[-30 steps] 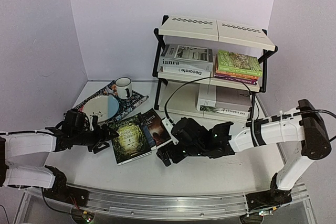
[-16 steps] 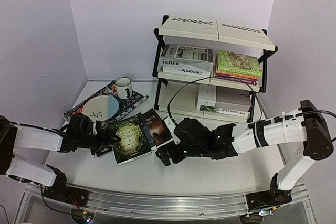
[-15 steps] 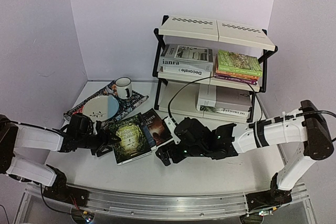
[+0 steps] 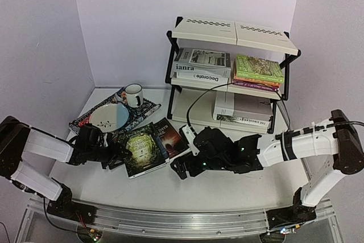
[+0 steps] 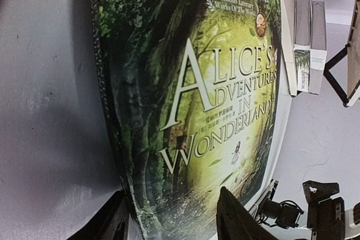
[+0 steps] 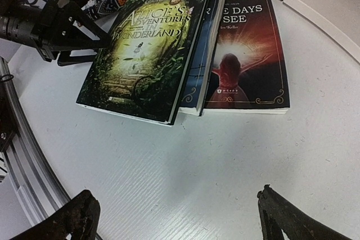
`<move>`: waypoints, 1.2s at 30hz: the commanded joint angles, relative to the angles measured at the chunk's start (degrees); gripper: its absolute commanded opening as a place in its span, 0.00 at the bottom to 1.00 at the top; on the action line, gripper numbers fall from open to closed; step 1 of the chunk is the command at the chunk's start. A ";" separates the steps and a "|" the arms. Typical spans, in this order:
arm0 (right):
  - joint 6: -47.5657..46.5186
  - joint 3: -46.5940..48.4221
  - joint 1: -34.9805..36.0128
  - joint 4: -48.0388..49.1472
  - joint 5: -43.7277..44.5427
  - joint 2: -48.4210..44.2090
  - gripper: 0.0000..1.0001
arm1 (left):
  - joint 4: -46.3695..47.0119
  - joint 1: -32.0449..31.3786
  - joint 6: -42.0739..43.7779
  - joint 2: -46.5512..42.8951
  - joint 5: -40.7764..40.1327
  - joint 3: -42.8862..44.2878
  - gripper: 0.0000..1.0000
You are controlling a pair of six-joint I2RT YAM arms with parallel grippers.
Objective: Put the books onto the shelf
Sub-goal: Pick up the book from the book pile.
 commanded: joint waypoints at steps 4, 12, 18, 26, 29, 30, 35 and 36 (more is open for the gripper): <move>0.61 -0.59 0.00 0.27 0.75 -2.89 0.98 | 9.15 0.21 -2.53 -0.77 3.62 -0.51 0.37; 1.21 1.55 0.01 -0.09 1.22 -0.71 0.98 | 9.34 0.21 -3.16 -4.92 3.59 -0.58 0.24; -2.66 8.19 2.05 -3.33 4.21 3.76 0.98 | 9.47 0.19 -3.27 -5.04 4.97 0.36 0.20; -16.67 17.58 8.09 -5.56 13.45 11.37 0.98 | 9.45 0.12 -5.60 -8.93 6.02 1.22 0.20; -27.62 19.95 10.90 -4.76 17.34 14.69 0.97 | 9.46 0.07 -6.33 -9.72 6.53 1.42 0.20; -31.72 20.22 11.62 -3.63 18.63 15.80 0.96 | 9.45 0.10 -6.44 -9.88 6.62 1.33 0.20; -46.58 21.08 12.72 0.75 19.37 19.64 0.89 | 9.45 0.13 -6.82 -10.24 6.71 1.26 0.20; -49.13 21.49 12.73 0.80 18.04 20.24 0.88 | 9.45 0.13 -6.88 -10.24 6.70 1.24 0.20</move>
